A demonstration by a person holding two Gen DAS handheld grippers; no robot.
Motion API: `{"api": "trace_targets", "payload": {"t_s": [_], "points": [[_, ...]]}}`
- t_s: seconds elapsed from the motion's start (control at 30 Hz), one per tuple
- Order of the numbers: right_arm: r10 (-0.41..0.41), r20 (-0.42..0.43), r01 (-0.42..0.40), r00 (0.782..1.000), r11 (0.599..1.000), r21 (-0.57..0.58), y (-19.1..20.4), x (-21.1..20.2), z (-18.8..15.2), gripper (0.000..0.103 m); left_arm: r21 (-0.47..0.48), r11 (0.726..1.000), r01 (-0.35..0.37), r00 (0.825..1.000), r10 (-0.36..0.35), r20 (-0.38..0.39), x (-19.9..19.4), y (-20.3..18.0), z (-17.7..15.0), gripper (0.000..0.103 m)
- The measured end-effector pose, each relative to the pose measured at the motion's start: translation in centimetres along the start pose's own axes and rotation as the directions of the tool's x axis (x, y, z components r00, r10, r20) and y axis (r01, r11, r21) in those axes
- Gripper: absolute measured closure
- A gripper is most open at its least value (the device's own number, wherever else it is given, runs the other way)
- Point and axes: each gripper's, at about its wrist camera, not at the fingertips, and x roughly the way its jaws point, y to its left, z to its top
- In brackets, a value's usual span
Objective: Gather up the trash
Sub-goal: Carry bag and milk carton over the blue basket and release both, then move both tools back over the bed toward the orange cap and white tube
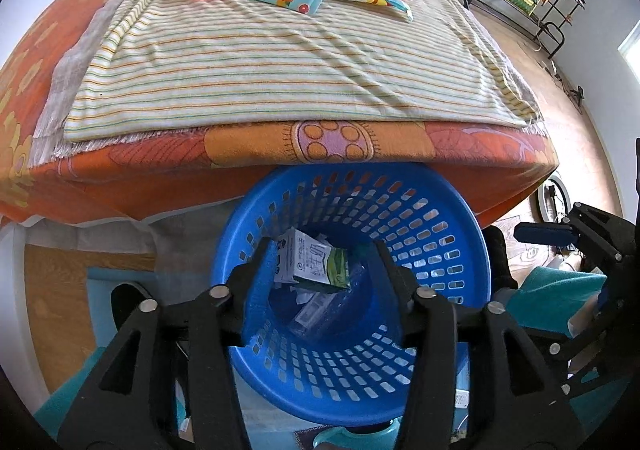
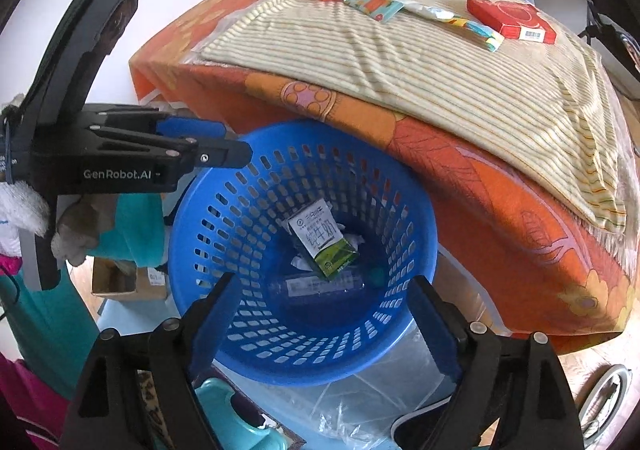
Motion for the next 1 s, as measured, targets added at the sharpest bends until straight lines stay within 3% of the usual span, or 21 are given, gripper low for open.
{"api": "trace_targets", "payload": {"t_s": [0.33, 0.7, 0.8, 0.87, 1.0], "points": [[0.007, 0.057, -0.01, 0.998, 0.999, 0.044, -1.1, -1.5, 1.6, 0.014, -0.011, 1.0, -0.014, 1.0, 0.014, 0.024, -0.9, 1.0, 2.6, 0.043], [0.03, 0.148, -0.046, 0.989, 0.993, 0.107, -2.9, -4.1, 5.3, 0.011, -0.056, 0.997, -0.056, 0.991, 0.062, 0.119, -3.7, 4.3, 9.1, 0.043], [0.033, 0.2, -0.06, 0.979, 0.99, 0.128, -3.8, -5.0, 6.6, 0.01, -0.087, 0.995, -0.047, 0.991, 0.058, 0.124, -3.7, 5.6, 10.9, 0.043], [0.033, 0.25, -0.068, 0.968, 0.989, 0.132, -4.5, -5.8, 7.7, 0.004, -0.104, 0.994, -0.045, 0.99, 0.059, 0.128, -3.5, 6.4, 12.1, 0.043], [-0.01, 0.322, -0.014, 0.947, 0.997, 0.072, -5.2, -6.8, 10.4, 0.0, -0.129, 0.99, -0.052, 0.989, 0.07, 0.132, -3.0, 7.6, 14.0, 0.043]]}}
